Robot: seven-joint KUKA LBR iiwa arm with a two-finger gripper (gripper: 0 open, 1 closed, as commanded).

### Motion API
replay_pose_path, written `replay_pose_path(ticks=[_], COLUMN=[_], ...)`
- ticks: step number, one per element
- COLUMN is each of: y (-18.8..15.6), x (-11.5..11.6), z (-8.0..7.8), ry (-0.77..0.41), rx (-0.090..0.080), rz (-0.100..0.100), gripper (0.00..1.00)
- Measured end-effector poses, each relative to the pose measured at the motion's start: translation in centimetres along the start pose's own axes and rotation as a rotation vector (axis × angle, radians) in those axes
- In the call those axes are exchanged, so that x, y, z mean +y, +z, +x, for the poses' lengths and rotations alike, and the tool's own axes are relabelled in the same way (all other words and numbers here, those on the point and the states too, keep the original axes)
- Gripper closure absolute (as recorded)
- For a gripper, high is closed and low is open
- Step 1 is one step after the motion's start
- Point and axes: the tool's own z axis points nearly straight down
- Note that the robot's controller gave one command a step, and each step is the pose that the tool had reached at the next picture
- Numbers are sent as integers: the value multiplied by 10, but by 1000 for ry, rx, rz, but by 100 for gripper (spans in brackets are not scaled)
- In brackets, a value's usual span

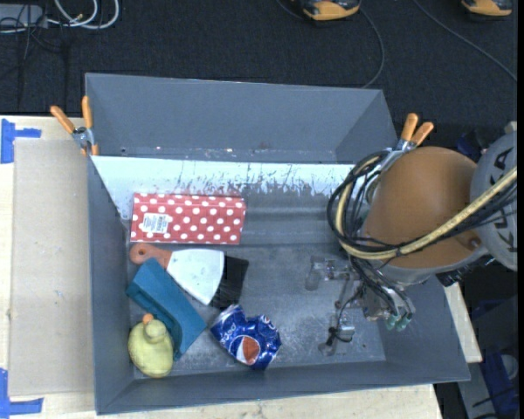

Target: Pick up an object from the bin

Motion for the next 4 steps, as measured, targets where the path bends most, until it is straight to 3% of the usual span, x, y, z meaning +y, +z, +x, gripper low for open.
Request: replay_pose_path(ticks=[1,2,3,4], y=[-4,56,62,61], x=[0,44,78,97], z=[-2,-5,-11,-11], ry=[1,-91,-247,-7], rx=[-8,-8,-1,-4], rz=[0,0,1,0], gripper=[0,0,0,0])
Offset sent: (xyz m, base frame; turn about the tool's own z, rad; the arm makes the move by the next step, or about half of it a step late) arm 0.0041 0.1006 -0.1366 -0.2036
